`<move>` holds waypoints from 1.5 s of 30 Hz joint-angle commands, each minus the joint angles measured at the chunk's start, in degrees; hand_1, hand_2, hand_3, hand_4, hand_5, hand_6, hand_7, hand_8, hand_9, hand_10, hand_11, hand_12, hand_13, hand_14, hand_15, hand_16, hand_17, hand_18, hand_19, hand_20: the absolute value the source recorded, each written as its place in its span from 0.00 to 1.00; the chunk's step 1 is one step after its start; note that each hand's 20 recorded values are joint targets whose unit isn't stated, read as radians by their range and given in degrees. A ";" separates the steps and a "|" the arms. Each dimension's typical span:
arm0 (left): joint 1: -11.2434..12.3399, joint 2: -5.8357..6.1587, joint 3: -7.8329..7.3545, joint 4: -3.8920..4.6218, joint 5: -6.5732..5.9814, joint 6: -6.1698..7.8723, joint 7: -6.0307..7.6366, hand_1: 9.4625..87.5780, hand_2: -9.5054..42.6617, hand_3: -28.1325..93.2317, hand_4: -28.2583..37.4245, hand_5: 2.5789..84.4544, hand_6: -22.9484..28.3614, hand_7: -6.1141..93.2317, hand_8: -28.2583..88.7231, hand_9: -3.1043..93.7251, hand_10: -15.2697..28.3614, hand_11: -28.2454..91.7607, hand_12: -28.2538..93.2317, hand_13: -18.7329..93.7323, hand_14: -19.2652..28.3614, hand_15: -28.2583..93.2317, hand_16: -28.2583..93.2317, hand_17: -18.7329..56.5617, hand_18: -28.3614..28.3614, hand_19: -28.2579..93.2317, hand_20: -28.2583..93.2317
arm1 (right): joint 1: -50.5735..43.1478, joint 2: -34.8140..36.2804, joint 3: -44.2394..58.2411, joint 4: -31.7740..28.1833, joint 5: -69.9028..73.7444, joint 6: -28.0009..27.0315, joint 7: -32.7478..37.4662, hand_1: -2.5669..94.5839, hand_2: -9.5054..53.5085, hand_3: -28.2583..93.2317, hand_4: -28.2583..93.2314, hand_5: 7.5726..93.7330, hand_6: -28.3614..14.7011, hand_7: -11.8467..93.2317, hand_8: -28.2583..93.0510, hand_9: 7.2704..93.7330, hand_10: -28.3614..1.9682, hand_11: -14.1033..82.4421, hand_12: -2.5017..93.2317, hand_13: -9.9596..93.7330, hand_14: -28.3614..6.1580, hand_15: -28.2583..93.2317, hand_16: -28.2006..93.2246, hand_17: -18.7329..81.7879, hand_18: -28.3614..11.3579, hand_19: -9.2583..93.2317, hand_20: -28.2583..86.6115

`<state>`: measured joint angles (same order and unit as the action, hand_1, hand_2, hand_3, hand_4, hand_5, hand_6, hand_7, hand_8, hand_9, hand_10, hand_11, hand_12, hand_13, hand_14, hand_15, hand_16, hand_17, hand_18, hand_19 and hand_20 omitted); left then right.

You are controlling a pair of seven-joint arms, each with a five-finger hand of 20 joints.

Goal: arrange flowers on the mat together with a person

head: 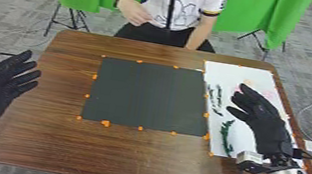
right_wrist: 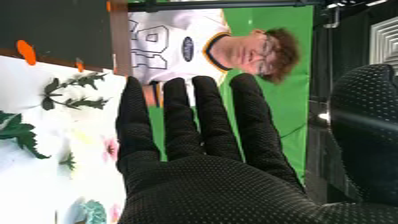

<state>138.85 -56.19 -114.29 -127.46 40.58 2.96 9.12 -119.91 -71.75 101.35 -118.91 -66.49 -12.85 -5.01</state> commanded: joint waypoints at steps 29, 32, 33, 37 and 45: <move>-0.08 -0.07 0.69 0.29 0.21 0.11 -0.39 0.23 0.09 0.80 0.05 0.35 0.50 0.21 0.18 0.30 0.60 0.34 0.39 0.36 0.70 0.39 0.27 0.14 0.88 0.58 0.30 | -0.10 0.43 1.32 -0.12 -0.51 -1.28 0.83 0.18 0.21 0.93 0.04 0.31 0.58 0.25 0.17 0.33 0.49 0.19 0.28 0.36 0.49 0.27 0.53 0.26 0.20 0.43 0.44; -0.01 -0.10 0.61 0.27 0.12 0.11 -0.23 0.23 0.09 0.80 0.06 0.35 0.50 0.21 0.18 0.30 0.60 0.35 0.39 0.36 0.70 0.40 0.27 0.14 0.88 0.59 0.31 | 0.50 1.27 -0.36 -0.17 -0.65 1.33 0.59 0.18 0.21 0.94 0.05 0.33 0.58 0.32 0.16 0.35 0.47 0.27 0.31 0.39 0.49 0.32 0.55 0.26 0.20 0.48 0.47; -0.03 -0.15 0.57 0.29 0.25 -0.04 -0.36 0.23 0.09 0.80 0.06 0.35 0.50 0.21 0.18 0.30 0.60 0.35 0.39 0.36 0.70 0.40 0.27 0.14 0.88 0.59 0.31 | 0.69 1.37 -0.56 -0.17 -0.74 1.36 0.82 0.19 0.23 0.95 0.06 0.33 0.58 0.34 0.15 0.35 0.45 0.29 0.32 0.39 0.49 0.36 0.53 0.27 0.19 0.50 0.48; 0.05 -0.16 0.65 0.25 0.25 0.08 -0.33 0.23 0.09 0.80 0.05 0.35 0.50 0.21 0.18 0.31 0.60 0.35 0.39 0.36 0.70 0.41 0.27 0.15 0.88 0.59 0.31 | 1.17 1.77 -1.17 -0.02 -0.72 1.69 1.11 0.20 0.28 0.99 0.10 0.33 0.60 0.42 0.13 0.35 0.43 0.37 0.34 0.39 0.48 0.48 0.47 0.27 0.20 0.55 0.51; 0.35 -0.21 0.39 0.19 0.16 0.09 0.06 0.23 0.09 0.80 0.05 0.35 0.50 0.21 0.18 0.31 0.60 0.35 0.39 0.36 0.70 0.41 0.27 0.15 0.88 0.59 0.31 | 1.02 1.69 -0.83 0.00 -0.46 1.30 0.96 0.20 0.23 0.95 0.05 0.34 0.58 0.37 0.14 0.36 0.44 0.34 0.32 0.40 0.48 0.47 0.45 0.27 0.19 0.55 0.51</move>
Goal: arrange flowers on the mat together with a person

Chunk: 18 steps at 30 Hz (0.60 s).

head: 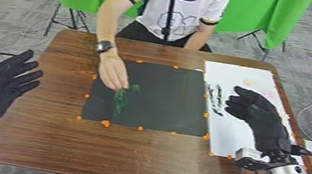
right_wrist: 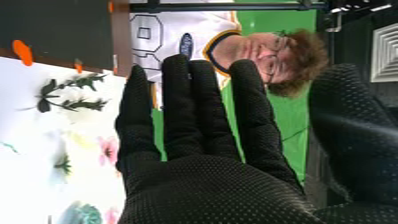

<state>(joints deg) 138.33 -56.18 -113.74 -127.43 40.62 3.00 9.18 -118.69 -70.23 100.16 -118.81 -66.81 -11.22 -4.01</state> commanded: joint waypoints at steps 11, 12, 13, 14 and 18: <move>0.50 -0.35 0.03 0.30 0.14 0.14 -0.01 0.23 0.09 0.80 0.05 0.35 0.50 0.21 0.18 0.31 0.60 0.35 0.39 0.36 0.70 0.41 0.27 0.15 0.88 0.58 0.31 | -0.16 -0.13 0.29 -0.07 -0.15 -0.14 -0.12 0.19 0.22 0.95 0.05 0.34 0.59 0.35 0.15 0.36 0.45 0.31 0.32 0.40 0.48 0.44 0.47 0.27 0.19 0.52 0.49; 0.52 -0.36 0.02 0.27 0.08 0.17 0.01 0.23 0.09 0.80 0.05 0.35 0.50 0.21 0.18 0.31 0.60 0.35 0.39 0.36 0.70 0.41 0.27 0.15 0.88 0.58 0.31 | -0.19 -0.13 0.31 -0.10 -0.18 -0.12 -0.10 0.19 0.22 0.95 0.05 0.34 0.59 0.35 0.15 0.36 0.45 0.31 0.32 0.40 0.48 0.44 0.47 0.27 0.19 0.52 0.49; 0.61 -0.39 0.00 0.23 0.15 0.17 0.07 0.23 0.09 0.80 0.05 0.35 0.50 0.21 0.18 0.31 0.60 0.35 0.39 0.36 0.70 0.41 0.27 0.15 0.88 0.58 0.31 | -0.14 -0.14 0.29 -0.09 -0.23 -0.11 -0.07 0.19 0.22 0.95 0.05 0.34 0.59 0.35 0.15 0.36 0.45 0.31 0.32 0.40 0.48 0.43 0.47 0.27 0.19 0.52 0.49; 0.53 -0.38 -0.01 0.32 0.17 0.10 0.06 0.23 0.09 0.80 0.06 0.35 0.50 0.21 0.18 0.31 0.60 0.35 0.39 0.36 0.70 0.41 0.27 0.15 0.88 0.58 0.31 | 0.02 -0.06 0.16 -0.04 -0.48 0.04 -0.09 0.19 0.22 0.95 0.05 0.34 0.59 0.35 0.15 0.36 0.45 0.31 0.32 0.40 0.48 0.43 0.47 0.27 0.19 0.52 0.49; 0.51 -0.30 0.03 0.26 0.07 0.40 0.07 0.23 0.09 0.80 0.06 0.35 0.50 0.21 0.18 0.31 0.60 0.35 0.39 0.36 0.70 0.41 0.27 0.15 0.88 0.58 0.31 | 0.01 -0.23 0.36 0.00 -0.49 -0.35 -0.12 0.20 0.21 0.95 0.05 0.33 0.59 0.35 0.15 0.36 0.44 0.31 0.32 0.40 0.48 0.43 0.48 0.27 0.19 0.52 0.49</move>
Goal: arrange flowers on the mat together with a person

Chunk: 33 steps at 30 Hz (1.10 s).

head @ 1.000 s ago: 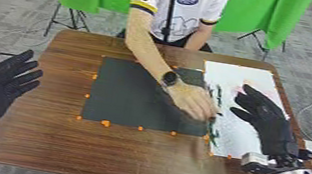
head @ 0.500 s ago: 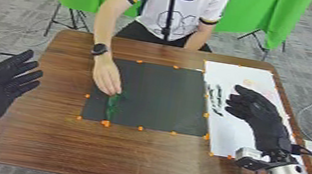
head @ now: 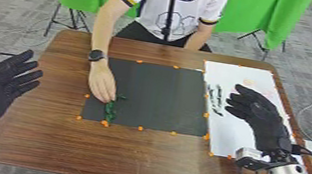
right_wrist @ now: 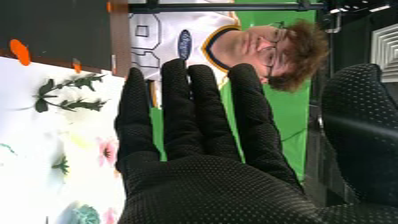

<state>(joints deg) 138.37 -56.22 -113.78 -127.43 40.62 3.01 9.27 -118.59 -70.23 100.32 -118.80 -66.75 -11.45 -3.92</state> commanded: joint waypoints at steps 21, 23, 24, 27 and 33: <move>0.37 -0.03 -0.20 0.38 0.10 -0.21 -0.61 0.23 0.09 0.80 0.05 0.35 0.50 0.21 0.18 0.31 0.60 0.35 0.39 0.36 0.70 0.41 0.27 0.14 0.88 0.59 0.31 | -0.57 -0.01 0.16 -0.11 -0.30 -0.10 -0.16 0.20 0.21 0.95 0.05 0.33 0.59 0.34 0.15 0.36 0.45 0.30 0.32 0.41 0.48 0.43 0.49 0.27 0.19 0.52 0.49; 0.33 -0.02 -0.19 0.41 0.09 -0.32 -0.68 0.23 0.09 0.80 0.06 0.35 0.50 0.21 0.18 0.30 0.60 0.35 0.39 0.36 0.70 0.41 0.27 0.14 0.88 0.58 0.31 | -0.50 0.02 0.12 -0.01 -0.19 0.00 -0.14 0.20 0.21 0.95 0.05 0.33 0.59 0.34 0.15 0.36 0.45 0.30 0.32 0.41 0.48 0.43 0.49 0.27 0.19 0.52 0.49; 0.47 0.00 -0.16 0.35 0.15 -0.29 -0.55 0.23 0.09 0.80 0.06 0.35 0.50 0.21 0.18 0.30 0.60 0.35 0.39 0.36 0.70 0.41 0.27 0.15 0.88 0.58 0.31 | -0.60 -0.06 0.19 -0.04 -0.16 -0.11 -0.18 0.20 0.21 0.95 0.05 0.33 0.59 0.34 0.15 0.36 0.45 0.30 0.32 0.41 0.48 0.43 0.49 0.27 0.19 0.52 0.49; 0.67 -0.08 -0.19 0.29 0.07 -0.18 -0.45 0.23 0.09 0.80 0.05 0.35 0.50 0.21 0.18 0.31 0.60 0.35 0.39 0.36 0.70 0.41 0.27 0.15 0.88 0.58 0.31 | -0.36 0.05 0.02 0.07 -0.27 0.07 -0.25 0.20 0.21 0.95 0.05 0.34 0.59 0.34 0.15 0.37 0.46 0.31 0.32 0.41 0.48 0.43 0.49 0.27 0.19 0.52 0.49; 0.85 -0.12 -0.34 0.21 0.11 -0.10 -0.31 0.23 0.09 0.80 0.06 0.35 0.50 0.21 0.18 0.31 0.60 0.35 0.39 0.36 0.70 0.41 0.27 0.15 0.88 0.58 0.31 | -0.14 0.16 0.25 0.10 -1.68 -0.24 -0.80 0.22 0.14 0.95 0.04 0.34 0.60 0.34 0.15 0.40 0.52 0.32 0.31 0.44 0.49 0.43 0.48 0.28 0.19 0.52 0.49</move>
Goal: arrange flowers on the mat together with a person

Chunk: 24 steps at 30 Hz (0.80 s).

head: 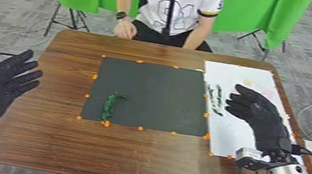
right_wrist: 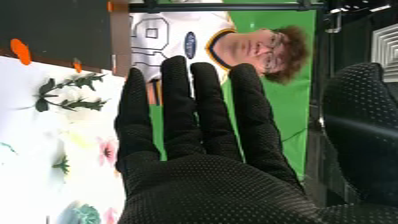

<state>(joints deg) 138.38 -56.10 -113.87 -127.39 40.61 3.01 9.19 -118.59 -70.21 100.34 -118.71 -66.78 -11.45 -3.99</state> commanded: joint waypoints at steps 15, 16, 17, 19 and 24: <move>1.53 -0.55 -0.29 0.07 0.11 0.29 0.68 0.22 0.09 0.80 0.05 0.35 0.50 0.21 0.18 0.31 0.60 0.35 0.39 0.36 0.70 0.41 0.27 0.15 0.88 0.58 0.31 | -0.66 6.19 3.52 -2.38 -18.19 14.49 2.39 0.32 0.00 0.87 0.00 0.41 0.62 0.41 0.12 0.54 0.54 0.47 0.30 0.58 0.53 0.67 0.42 0.38 0.23 0.69 0.56; 1.65 -0.59 -0.39 0.02 0.06 0.24 0.67 0.22 0.09 0.80 0.05 0.35 0.50 0.21 0.18 0.31 0.60 0.35 0.39 0.36 0.70 0.41 0.27 0.15 0.88 0.58 0.31 | -1.18 6.48 4.70 -2.81 -19.62 14.46 3.18 0.33 0.00 0.85 0.00 0.42 0.62 0.42 0.12 0.55 0.54 0.48 0.30 0.58 0.53 0.68 0.41 0.39 0.23 0.70 0.56; 1.81 -0.62 -0.46 -0.06 0.12 0.33 0.65 0.22 0.08 0.80 0.05 0.35 0.50 0.21 0.18 0.31 0.60 0.35 0.39 0.36 0.70 0.41 0.27 0.14 0.88 0.58 0.31 | -1.59 6.94 5.58 -3.22 -21.14 14.51 4.34 0.34 0.00 0.84 0.00 0.43 0.62 0.42 0.12 0.56 0.54 0.49 0.30 0.59 0.53 0.69 0.41 0.39 0.23 0.72 0.56; 1.92 -0.71 -0.53 -0.12 0.10 0.38 0.78 0.22 0.08 0.80 0.05 0.35 0.50 0.21 0.18 0.31 0.60 0.35 0.39 0.36 0.70 0.41 0.27 0.14 0.88 0.58 0.31 | -2.53 7.80 7.29 -3.89 -25.68 14.60 6.32 0.36 0.00 0.82 0.00 0.44 0.62 0.42 0.12 0.56 0.53 0.49 0.30 0.59 0.53 0.70 0.41 0.40 0.24 0.73 0.57; 2.30 -0.54 -0.81 -0.29 0.16 0.63 1.03 0.22 0.09 0.80 0.05 0.35 0.50 0.21 0.18 0.31 0.60 0.35 0.39 0.36 0.70 0.41 0.27 0.14 0.88 0.58 0.31 | -3.98 11.35 8.57 -5.34 -43.77 14.79 14.16 0.36 0.00 0.80 0.00 0.47 0.61 0.44 0.12 0.57 0.52 0.55 0.33 0.61 0.52 0.73 0.42 0.42 0.24 0.75 0.57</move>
<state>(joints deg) 139.36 -56.22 -114.22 -127.46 40.62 3.08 9.93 -120.19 -63.55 107.23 -122.23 -92.78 3.70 2.91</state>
